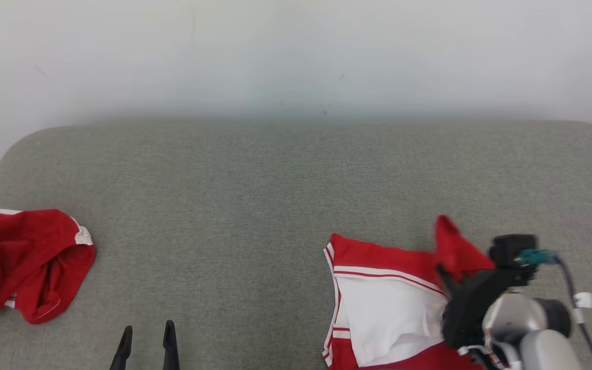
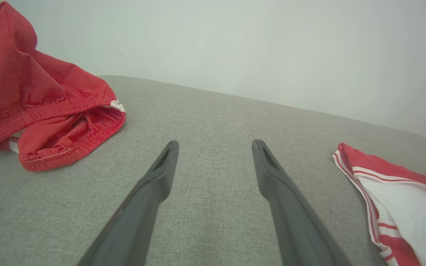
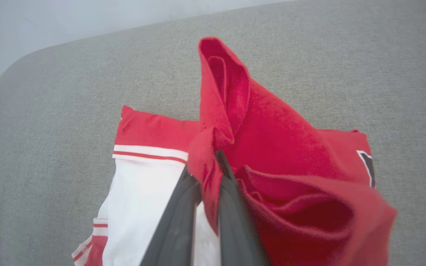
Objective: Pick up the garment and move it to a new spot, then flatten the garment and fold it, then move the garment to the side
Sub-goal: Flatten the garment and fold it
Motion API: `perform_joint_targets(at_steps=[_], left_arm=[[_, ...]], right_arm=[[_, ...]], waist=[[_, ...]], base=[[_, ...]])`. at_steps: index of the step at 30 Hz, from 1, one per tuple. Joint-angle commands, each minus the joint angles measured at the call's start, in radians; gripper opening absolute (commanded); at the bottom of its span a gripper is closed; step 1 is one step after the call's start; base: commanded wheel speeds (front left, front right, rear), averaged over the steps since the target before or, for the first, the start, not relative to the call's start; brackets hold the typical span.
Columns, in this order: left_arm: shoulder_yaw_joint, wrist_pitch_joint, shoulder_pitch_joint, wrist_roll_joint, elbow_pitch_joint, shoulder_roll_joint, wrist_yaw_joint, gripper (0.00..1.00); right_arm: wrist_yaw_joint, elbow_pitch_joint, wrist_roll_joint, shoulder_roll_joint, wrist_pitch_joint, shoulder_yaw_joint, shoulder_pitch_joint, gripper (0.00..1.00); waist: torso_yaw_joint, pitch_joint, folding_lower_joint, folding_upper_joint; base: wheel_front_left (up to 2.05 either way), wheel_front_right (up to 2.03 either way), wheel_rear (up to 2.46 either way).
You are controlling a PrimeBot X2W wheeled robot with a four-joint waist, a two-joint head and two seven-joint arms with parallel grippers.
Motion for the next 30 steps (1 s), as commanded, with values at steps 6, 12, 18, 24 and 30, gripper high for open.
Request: perform_joint_targets(at_steps=[6, 12, 18, 24, 30], left_arm=[[-0.002, -0.003, 0.007, -0.010, -0.001, -0.001, 0.006, 1.00], [0.011, -0.003, -0.019, -0.005, 0.007, -0.001, -0.002, 1.00], [0.002, -0.003, -0.021, -0.010, 0.011, -0.001, -0.003, 1.00], [-0.001, -0.003, -0.024, -0.018, 0.016, -0.001, 0.003, 1.00], [0.009, -0.003, -0.009, -0.020, 0.008, -0.001, 0.012, 1.00]], right_arm=[[0.000, 0.068, 0.039, 0.002, -0.042, 0.118, -0.018, 0.00], [0.000, 0.166, 0.023, 0.003, -0.065, 0.175, -0.077, 0.00], [0.000, 0.250, 0.045, 0.003, -0.079, 0.247, -0.116, 0.00], [0.000, 0.288, 0.073, 0.003, -0.093, 0.269, -0.113, 1.00], [0.000, 0.209, 0.315, 0.003, -0.159, 0.322, -0.106, 1.00]], waist=[[0.025, 0.005, 0.0001, 0.0000], [0.048, 0.023, 0.0001, 0.0000], [0.070, 0.031, 0.0001, 0.0000], [0.077, 0.032, 0.0001, 0.0000], [0.058, 0.024, 0.0001, 0.0000]], base=[[0.00, 0.00, 0.00], [0.00, 0.00, 0.00], [0.00, 0.00, 0.00], [0.00, 0.00, 0.00], [0.00, 0.00, 0.00]])
